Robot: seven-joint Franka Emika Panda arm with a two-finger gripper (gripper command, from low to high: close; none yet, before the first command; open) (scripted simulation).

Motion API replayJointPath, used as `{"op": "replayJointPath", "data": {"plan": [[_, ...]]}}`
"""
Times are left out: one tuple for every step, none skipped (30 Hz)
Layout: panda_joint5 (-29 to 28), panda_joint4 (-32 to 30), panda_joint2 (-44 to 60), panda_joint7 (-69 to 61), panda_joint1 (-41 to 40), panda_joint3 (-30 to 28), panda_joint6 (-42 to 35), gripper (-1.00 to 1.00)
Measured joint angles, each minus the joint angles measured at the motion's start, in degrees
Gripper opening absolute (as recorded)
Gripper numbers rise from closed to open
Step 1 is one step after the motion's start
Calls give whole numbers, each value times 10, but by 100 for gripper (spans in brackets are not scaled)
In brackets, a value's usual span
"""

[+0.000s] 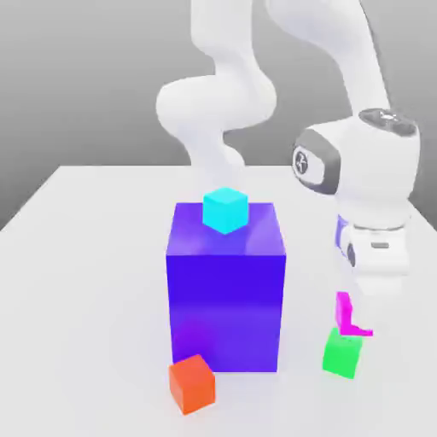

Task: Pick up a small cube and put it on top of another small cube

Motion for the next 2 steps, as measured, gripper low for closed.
{"op": "replayJointPath", "data": {"plan": [[0,0,0,0,0,0,0,100],[0,0,0,0,0,0,0,100]]}}
